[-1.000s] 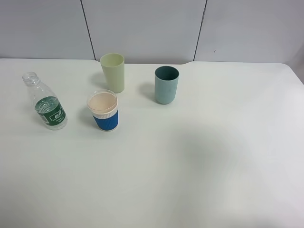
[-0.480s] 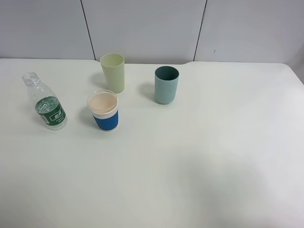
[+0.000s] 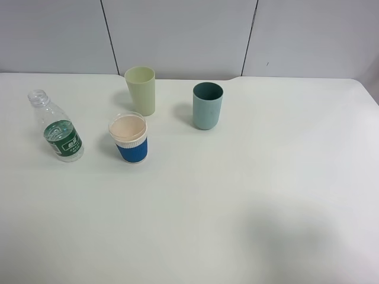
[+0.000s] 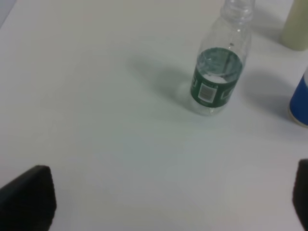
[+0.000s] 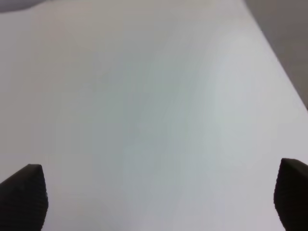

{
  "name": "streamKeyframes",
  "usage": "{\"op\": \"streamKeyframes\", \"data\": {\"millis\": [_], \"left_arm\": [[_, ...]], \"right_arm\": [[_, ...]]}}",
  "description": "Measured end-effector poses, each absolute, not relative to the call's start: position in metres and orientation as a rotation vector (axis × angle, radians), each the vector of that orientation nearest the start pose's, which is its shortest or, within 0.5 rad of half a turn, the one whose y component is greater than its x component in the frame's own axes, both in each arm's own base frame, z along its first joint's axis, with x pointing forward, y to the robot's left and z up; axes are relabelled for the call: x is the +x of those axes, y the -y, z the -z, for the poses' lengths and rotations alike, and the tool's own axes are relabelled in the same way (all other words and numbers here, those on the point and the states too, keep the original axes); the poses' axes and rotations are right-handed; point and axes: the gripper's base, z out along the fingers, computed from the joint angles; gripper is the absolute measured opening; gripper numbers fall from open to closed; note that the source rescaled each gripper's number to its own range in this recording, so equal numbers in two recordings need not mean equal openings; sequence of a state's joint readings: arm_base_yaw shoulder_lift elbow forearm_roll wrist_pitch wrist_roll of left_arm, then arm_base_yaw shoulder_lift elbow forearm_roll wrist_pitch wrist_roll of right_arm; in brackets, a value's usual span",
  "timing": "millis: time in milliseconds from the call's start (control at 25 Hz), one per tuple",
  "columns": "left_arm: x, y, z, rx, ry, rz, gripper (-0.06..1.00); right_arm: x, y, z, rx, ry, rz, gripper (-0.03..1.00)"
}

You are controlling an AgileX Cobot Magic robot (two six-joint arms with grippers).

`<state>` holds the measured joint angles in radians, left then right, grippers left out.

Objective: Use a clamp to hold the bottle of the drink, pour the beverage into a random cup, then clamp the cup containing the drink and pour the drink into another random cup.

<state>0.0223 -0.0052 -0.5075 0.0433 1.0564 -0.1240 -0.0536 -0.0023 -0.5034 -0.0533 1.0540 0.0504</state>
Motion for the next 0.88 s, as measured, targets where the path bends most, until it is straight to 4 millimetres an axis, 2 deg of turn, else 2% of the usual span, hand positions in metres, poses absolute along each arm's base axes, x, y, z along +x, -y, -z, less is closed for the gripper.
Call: {"op": "streamKeyframes", "data": {"millis": [880], "left_arm": [[-0.0065,-0.0033,-0.2797,-0.150,-2.021,0.013,1.00]], "right_arm": [[-0.0056,0.0038,-0.2788,0.106,-2.029,0.065,0.84]]}}
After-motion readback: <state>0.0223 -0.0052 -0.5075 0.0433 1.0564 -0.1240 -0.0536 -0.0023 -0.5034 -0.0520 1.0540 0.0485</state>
